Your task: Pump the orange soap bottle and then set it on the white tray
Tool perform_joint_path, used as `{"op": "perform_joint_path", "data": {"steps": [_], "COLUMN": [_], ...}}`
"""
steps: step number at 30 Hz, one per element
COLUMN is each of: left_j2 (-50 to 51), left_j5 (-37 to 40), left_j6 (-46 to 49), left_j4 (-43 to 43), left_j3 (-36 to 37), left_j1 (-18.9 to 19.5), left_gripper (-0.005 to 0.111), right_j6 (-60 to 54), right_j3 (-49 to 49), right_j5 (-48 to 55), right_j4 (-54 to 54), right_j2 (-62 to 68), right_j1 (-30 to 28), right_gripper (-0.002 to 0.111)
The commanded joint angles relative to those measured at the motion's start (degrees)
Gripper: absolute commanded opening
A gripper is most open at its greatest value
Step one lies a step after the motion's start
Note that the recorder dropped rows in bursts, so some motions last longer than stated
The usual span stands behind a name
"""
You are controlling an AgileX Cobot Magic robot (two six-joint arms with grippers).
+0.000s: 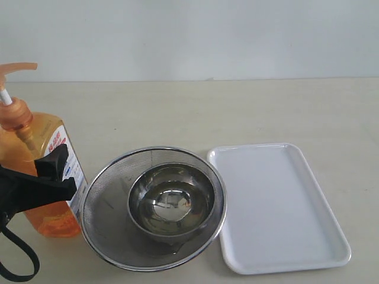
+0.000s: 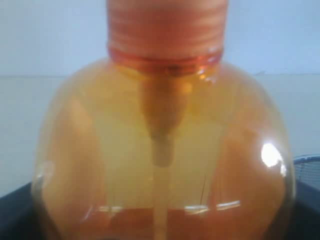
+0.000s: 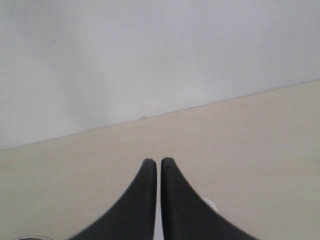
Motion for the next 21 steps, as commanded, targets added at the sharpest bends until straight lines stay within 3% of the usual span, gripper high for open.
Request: {"op": "perform_joint_path", "data": {"steps": [1, 9, 21], "left_j2": [0.3, 0.3, 0.3], "left_j5": [2.4, 2.4, 2.4], "left_j6": [1.7, 1.7, 1.7], "left_j4": [-0.8, -0.8, -0.8], "left_j3": [0.5, 0.5, 0.5], "left_j1": [0.1, 0.1, 0.1], "left_gripper": [0.005, 0.005, 0.005], "right_j6": [0.1, 0.1, 0.1], "right_j3": [6.2, 15.5, 20.9], "right_j5": [0.5, -0.5, -3.8], "right_j4": [-0.3, -0.3, -0.3], "right_j2": [-11.6, -28.7, -38.7], "right_j1": [-5.6, -11.6, -11.9], "right_gripper": [0.000, 0.000, 0.000]}}
